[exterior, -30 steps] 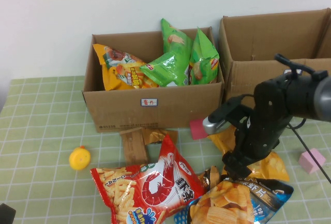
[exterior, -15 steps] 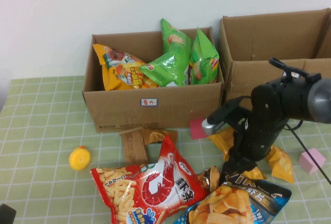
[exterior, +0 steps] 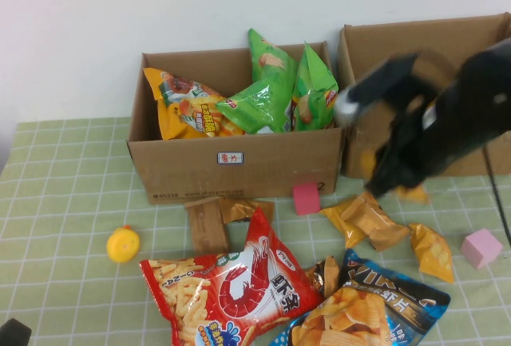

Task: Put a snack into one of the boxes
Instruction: Place the biscuit in the biscuit box, then pick up the biscuit

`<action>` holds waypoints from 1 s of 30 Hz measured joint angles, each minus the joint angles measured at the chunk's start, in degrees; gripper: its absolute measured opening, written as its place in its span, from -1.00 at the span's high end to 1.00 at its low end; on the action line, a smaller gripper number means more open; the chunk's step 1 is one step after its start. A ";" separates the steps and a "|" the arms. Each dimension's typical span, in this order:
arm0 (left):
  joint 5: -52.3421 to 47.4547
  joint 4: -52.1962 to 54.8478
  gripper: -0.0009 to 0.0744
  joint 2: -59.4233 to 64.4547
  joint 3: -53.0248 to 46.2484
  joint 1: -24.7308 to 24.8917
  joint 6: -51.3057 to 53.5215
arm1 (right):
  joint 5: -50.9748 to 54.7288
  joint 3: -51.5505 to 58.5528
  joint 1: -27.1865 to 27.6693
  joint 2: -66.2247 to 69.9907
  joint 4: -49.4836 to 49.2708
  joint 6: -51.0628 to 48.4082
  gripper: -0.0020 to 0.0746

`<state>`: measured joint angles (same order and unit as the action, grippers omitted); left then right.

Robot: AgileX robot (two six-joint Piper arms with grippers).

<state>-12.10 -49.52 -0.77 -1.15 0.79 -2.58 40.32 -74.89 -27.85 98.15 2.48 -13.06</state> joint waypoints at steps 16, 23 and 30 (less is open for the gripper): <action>-0.43 0.00 0.98 0.00 0.00 0.00 0.04 | -21.82 -11.56 17.95 5.62 10.93 31.33 0.36; -1.47 -3.47 0.98 0.00 0.00 0.00 0.04 | -21.81 -18.21 18.41 13.45 7.72 31.38 -0.20; -3.94 -3.76 0.98 0.00 0.00 0.00 2.58 | -13.73 -22.90 18.41 12.86 7.33 29.10 -0.31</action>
<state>-16.04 -53.28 -0.77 -1.15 0.79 0.00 26.60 -97.79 -9.45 111.01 9.81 16.05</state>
